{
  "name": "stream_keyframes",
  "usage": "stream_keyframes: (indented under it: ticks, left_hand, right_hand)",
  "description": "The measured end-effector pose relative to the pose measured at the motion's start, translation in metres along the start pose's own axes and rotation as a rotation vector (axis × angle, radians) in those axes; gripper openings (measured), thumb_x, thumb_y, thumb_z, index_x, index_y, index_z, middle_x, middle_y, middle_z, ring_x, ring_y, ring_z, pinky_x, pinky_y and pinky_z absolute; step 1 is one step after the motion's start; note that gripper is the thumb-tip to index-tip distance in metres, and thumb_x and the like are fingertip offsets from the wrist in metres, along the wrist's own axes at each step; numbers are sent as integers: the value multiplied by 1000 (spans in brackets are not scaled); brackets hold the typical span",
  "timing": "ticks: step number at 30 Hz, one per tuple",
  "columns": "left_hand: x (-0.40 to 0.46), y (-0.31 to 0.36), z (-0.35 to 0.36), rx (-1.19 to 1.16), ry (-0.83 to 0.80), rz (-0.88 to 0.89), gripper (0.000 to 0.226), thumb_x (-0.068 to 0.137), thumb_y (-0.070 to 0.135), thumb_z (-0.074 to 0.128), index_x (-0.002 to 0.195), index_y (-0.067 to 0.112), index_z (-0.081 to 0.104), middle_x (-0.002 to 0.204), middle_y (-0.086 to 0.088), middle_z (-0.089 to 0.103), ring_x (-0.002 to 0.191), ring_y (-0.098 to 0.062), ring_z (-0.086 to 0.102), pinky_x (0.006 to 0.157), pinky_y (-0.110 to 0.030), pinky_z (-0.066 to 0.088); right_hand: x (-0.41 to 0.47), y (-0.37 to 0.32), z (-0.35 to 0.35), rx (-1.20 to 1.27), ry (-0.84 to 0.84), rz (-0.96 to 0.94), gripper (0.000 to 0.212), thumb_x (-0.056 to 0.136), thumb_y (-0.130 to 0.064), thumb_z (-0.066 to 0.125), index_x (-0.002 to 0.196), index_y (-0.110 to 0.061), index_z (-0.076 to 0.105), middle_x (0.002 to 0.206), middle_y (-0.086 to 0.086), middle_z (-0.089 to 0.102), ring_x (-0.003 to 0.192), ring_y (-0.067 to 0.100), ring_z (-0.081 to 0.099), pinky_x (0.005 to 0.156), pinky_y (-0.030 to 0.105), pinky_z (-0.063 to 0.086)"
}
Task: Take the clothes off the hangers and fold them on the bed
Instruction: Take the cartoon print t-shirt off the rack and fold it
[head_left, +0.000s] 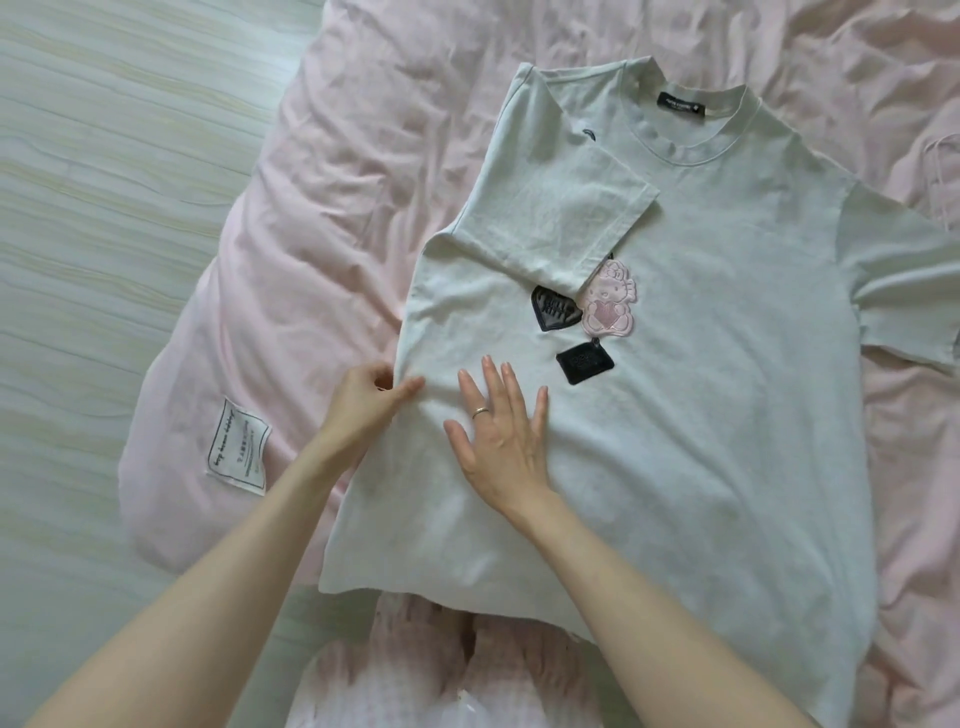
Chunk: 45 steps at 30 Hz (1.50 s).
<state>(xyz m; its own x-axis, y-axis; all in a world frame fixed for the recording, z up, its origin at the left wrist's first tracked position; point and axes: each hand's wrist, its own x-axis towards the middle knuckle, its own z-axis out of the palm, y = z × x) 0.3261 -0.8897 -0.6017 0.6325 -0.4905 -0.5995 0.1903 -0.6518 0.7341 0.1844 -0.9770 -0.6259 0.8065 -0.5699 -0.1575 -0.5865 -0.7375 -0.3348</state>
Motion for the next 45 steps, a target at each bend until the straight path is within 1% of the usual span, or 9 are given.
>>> stream_keyframes:
  ticks: [7, 14, 19, 23, 27, 31, 38, 40, 45]
  left_hand:
    - [-18, 1, 9, 121, 153, 85, 24, 92, 35, 57, 90, 11, 57, 90, -3, 62, 84, -19, 57, 69, -32, 42]
    - [-42, -20, -13, 46, -172, -99, 15, 88, 26, 65, 82, 12, 62, 63, 4, 60, 43, -3, 52, 42, -19, 39]
    - [-61, -22, -8, -76, -169, -92, 32, 101, 32, 36, 81, 14, 54, 71, -8, 56, 57, -17, 56, 53, -27, 46]
    - [-74, -28, -5, -98, -245, 3, 16, 95, 25, 53, 108, 16, 55, 94, 0, 64, 75, -7, 64, 54, -16, 48]
    - [-87, -45, -14, -28, -350, -85, 8, 90, 24, 62, 92, 18, 67, 87, -1, 71, 80, -13, 68, 64, -23, 53]
    - [-95, -59, -23, -66, -267, -160, 30, 94, 30, 55, 103, 1, 57, 103, -19, 65, 96, -31, 65, 87, -51, 52]
    - [-106, -68, -21, -94, -408, -154, 15, 88, 18, 64, 103, 16, 59, 101, -7, 67, 90, -22, 65, 71, -30, 50]
    - [-109, -78, -24, -31, -507, -199, 16, 89, 16, 61, 105, 13, 62, 102, -10, 69, 89, -21, 64, 73, -33, 48]
    - [-115, -98, -25, 137, -381, -234, 27, 100, 22, 39, 105, 5, 58, 100, -15, 66, 87, -23, 64, 74, -41, 55]
  right_hand:
    - [-31, -7, 4, -13, 38, -9, 56, 85, -46, 39, 132, -19, 51, 141, 10, 48, 132, 28, 43, 102, 64, 24]
    - [-58, -23, 15, -7, -25, 44, 58, 85, -47, 38, 135, -21, 49, 143, 10, 45, 134, 27, 40, 110, 60, 14]
    - [-73, -31, 6, 97, -69, 100, 68, 87, -53, 21, 146, -22, 32, 155, 6, 24, 145, 23, 17, 113, 54, 1]
    - [-85, -29, -2, 126, -171, 109, 72, 86, -58, 15, 149, -25, 22, 158, 2, 13, 147, 19, 5, 116, 47, -2]
    - [-101, -34, 2, 110, -239, 115, 59, 97, -48, 33, 150, -26, 19, 158, 1, 11, 147, 17, 2, 117, 45, -2]
    - [-115, -44, 7, 131, -211, 127, 76, 82, -59, 10, 148, -25, 27, 157, 3, 17, 146, 19, 8, 116, 45, 0]
    - [-128, -45, 2, 148, -258, 116, 54, 97, -41, 41, 147, -24, 28, 157, 5, 15, 146, 19, 9, 117, 39, 7]
    - [-135, -47, 3, 136, -301, 71, 51, 97, -36, 44, 145, -23, 32, 157, 6, 17, 145, 21, 13, 115, 39, 12]
    - [-137, -55, 9, 148, -328, -7, 33, 94, -21, 52, 126, -16, 57, 133, 13, 46, 119, 31, 45, 94, 47, 40]
